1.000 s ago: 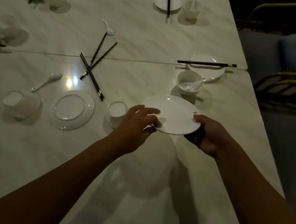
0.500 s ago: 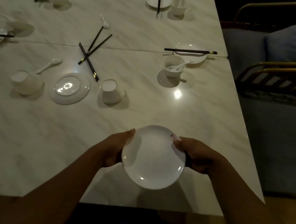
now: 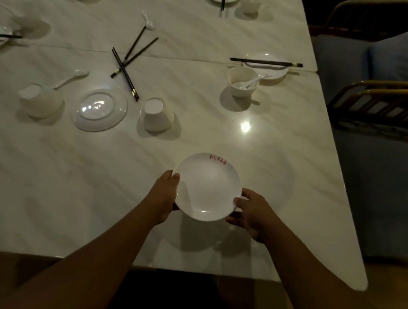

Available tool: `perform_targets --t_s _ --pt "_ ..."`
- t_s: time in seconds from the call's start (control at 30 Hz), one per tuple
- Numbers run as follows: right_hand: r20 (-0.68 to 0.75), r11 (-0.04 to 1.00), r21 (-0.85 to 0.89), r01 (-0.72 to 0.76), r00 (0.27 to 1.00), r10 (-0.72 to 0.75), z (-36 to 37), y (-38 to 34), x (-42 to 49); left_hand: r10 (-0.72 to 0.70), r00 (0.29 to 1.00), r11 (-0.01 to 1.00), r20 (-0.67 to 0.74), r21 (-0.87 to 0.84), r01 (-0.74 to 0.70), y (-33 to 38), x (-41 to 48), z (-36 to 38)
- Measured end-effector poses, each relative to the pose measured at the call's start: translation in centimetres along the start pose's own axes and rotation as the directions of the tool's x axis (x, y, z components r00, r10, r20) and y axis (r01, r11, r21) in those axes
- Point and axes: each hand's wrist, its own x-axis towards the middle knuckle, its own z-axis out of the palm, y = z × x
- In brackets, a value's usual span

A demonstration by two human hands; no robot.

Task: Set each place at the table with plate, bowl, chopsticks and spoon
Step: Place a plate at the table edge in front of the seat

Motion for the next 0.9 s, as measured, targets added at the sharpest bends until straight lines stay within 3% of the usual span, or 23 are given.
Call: perform_targets --t_s 0.2,0.5,0.67,0.9 --pt "-0.093 0.999 -0.041 0.033 0.995 -0.037 0.8 0.5 2.4 0.024 0.999 0.990 -0.031 0.138 -0.019 0.0 1.9 -0.6" --pt "-0.170 0.987 -0.135 0.090 0.979 -0.113 0.9 -0.2 4.8 0.066 0.995 0.989 -0.080 0.135 -0.055 -0.2 4.3 -0.8" --pt "-0.208 0.978 -0.177 0.108 0.967 -0.144 0.8 0.2 5.8 0.122 0.991 0.969 -0.055 0.222 -0.107 -0.7 5.0 -1.0" --pt "-0.259 0.933 -0.300 0.198 0.924 -0.279 0.5 0.0 6.1 0.127 0.991 0.959 -0.038 0.258 -0.113 -0.9 5.5 -1.2"
